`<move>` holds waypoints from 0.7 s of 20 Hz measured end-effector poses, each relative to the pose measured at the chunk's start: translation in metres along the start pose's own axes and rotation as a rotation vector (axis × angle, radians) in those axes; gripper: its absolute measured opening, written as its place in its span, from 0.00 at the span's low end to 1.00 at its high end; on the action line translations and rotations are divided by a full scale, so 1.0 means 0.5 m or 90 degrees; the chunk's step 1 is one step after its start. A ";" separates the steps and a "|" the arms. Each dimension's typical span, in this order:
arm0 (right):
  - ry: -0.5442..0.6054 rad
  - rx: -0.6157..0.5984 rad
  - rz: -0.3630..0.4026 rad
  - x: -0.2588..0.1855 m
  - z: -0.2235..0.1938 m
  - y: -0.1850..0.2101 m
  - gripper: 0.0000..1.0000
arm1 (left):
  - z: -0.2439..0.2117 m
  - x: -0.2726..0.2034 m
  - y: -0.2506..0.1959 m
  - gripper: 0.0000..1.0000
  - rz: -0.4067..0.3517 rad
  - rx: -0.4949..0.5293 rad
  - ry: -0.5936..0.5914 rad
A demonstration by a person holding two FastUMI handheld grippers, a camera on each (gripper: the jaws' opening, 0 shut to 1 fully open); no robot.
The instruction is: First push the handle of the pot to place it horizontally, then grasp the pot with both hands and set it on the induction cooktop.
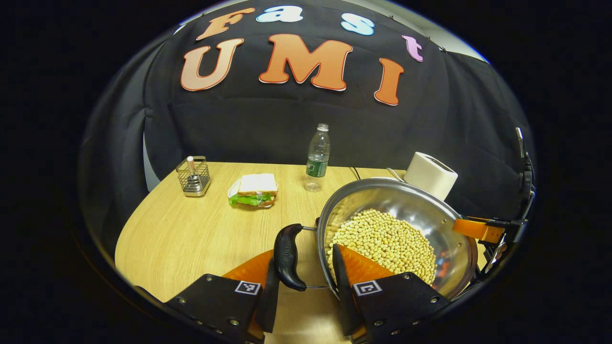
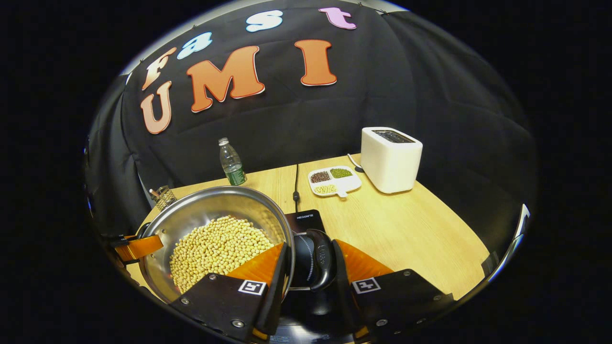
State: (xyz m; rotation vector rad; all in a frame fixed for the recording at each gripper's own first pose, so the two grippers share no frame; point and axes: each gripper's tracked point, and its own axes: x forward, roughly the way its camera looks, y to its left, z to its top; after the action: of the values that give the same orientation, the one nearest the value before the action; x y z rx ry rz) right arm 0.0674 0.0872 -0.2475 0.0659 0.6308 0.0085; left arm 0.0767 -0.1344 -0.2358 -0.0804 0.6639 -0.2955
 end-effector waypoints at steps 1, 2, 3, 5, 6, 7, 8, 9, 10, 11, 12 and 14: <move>0.000 0.002 -0.002 0.000 0.001 -0.009 0.52 | -0.004 0.003 -0.009 0.55 -0.002 0.000 0.004; 0.000 0.003 -0.005 0.000 0.001 -0.019 0.51 | -0.007 0.006 -0.017 0.56 -0.005 0.002 0.008; 0.000 0.003 -0.008 0.003 0.000 -0.026 0.52 | -0.011 0.011 -0.025 0.55 -0.007 0.004 0.011; 0.003 0.005 -0.012 0.007 -0.003 -0.042 0.52 | -0.017 0.019 -0.039 0.55 -0.009 0.005 0.018; 0.005 0.008 -0.015 0.008 -0.005 -0.049 0.52 | -0.020 0.023 -0.048 0.55 -0.012 0.004 0.021; 0.008 0.010 -0.016 0.010 -0.007 -0.055 0.51 | -0.023 0.026 -0.054 0.55 -0.014 0.003 0.023; 0.010 0.011 -0.017 0.012 -0.010 -0.062 0.52 | -0.024 0.027 -0.061 0.55 -0.016 0.003 0.025; 0.012 0.012 -0.018 0.012 -0.011 -0.067 0.52 | -0.025 0.032 -0.060 0.55 -0.017 0.003 0.027; 0.012 0.013 -0.019 0.014 -0.011 -0.073 0.51 | -0.027 0.034 -0.062 0.55 -0.018 0.003 0.029; 0.012 0.012 -0.020 0.016 -0.011 -0.076 0.51 | -0.031 0.036 -0.066 0.55 -0.018 0.003 0.031; 0.011 0.012 -0.021 0.017 -0.011 -0.080 0.52 | -0.035 0.038 -0.069 0.55 -0.018 0.003 0.033; 0.010 0.010 -0.023 0.018 -0.010 -0.085 0.51 | -0.039 0.048 -0.076 0.55 -0.017 0.005 0.036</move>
State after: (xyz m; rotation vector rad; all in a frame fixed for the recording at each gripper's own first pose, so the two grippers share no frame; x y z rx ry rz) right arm 0.0713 0.0451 -0.2597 0.0691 0.6480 -0.0305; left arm 0.0731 -0.1774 -0.2591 -0.0734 0.7188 -0.3266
